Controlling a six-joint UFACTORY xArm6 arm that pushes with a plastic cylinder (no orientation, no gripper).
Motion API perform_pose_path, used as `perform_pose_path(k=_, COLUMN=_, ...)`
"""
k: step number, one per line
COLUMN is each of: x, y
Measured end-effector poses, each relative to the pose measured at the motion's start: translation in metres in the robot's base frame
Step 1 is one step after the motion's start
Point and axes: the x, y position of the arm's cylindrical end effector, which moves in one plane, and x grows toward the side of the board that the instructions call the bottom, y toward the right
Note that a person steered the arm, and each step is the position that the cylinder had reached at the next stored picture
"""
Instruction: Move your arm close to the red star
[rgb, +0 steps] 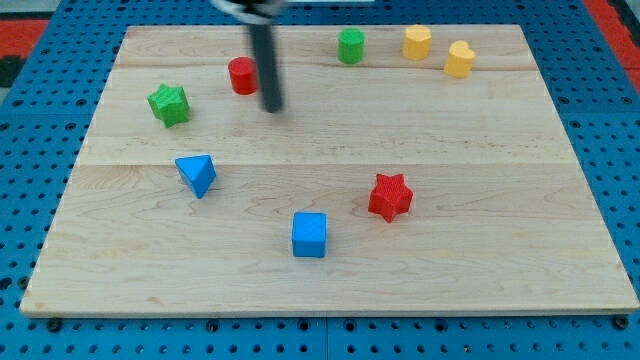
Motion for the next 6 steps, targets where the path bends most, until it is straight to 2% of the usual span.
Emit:
perform_pose_path(k=1, x=0.085, y=0.108)
perform_pose_path(k=2, x=0.173, y=0.099)
perform_pose_path(k=3, x=0.197, y=0.022)
perform_pose_path(k=4, x=0.146, y=0.017)
perform_pose_path(k=5, x=0.139, y=0.036)
perform_pose_path(k=6, x=0.163, y=0.062)
